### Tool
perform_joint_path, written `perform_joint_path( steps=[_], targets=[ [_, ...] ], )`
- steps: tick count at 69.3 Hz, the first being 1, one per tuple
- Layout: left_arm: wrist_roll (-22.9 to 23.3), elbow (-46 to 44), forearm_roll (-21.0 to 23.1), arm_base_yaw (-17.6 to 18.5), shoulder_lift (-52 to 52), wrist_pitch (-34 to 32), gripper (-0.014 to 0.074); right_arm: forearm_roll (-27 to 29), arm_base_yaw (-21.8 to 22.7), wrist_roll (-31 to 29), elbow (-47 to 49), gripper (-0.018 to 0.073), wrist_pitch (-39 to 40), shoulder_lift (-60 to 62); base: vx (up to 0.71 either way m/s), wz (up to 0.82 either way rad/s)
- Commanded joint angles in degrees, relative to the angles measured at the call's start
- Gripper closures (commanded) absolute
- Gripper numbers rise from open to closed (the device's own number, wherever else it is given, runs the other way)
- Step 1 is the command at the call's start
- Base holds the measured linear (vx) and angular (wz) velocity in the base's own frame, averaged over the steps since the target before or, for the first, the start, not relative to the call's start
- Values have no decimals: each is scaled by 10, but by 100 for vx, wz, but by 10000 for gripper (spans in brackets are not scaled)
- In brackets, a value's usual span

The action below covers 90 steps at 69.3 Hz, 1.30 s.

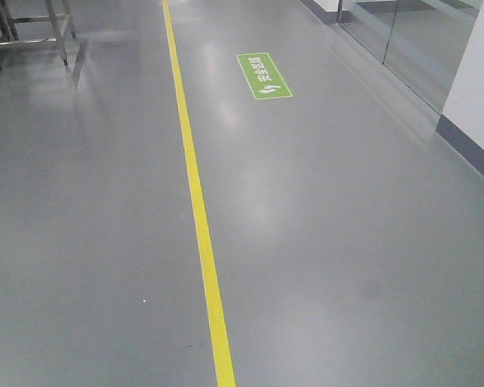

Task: Move and align brake pads A on conveyor
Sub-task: 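Drive back along the yellow floor line with both grippers empty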

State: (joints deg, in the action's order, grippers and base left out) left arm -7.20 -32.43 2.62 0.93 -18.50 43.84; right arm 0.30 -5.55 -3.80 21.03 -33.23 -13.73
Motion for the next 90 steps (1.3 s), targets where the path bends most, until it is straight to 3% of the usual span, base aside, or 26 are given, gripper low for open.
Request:
perform_joint_path(
  steps=[1,90],
  targets=[
    [1,-14,5,5,-5,-38,42,-3,4,-6,14,-29,39,-5,31,-1],
    [1,-14,5,5,-5,-38,42,-3,4,-6,14,-29,39,-5,54,13]
  ],
)
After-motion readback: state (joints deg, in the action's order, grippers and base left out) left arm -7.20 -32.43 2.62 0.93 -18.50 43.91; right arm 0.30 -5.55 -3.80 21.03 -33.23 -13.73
